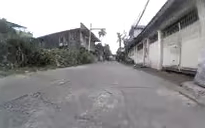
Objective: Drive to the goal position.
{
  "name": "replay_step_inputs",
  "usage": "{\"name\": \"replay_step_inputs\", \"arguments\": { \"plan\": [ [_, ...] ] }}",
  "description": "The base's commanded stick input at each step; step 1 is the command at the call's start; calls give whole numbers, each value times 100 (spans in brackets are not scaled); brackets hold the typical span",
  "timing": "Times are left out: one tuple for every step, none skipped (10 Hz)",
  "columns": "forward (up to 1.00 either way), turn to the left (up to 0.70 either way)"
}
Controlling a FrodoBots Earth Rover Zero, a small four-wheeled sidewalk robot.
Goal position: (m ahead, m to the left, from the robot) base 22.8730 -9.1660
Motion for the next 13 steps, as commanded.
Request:
{"name": "replay_step_inputs", "arguments": {
  "plan": [
    [100,25],
    [100,25],
    [100,22],
    [100,14],
    [100,4],
    [100,2],
    [100,0],
    [100,-8],
    [100,-15],
    [100,-15],
    [100,-15],
    [100,-15],
    [100,-15]
  ]
}}
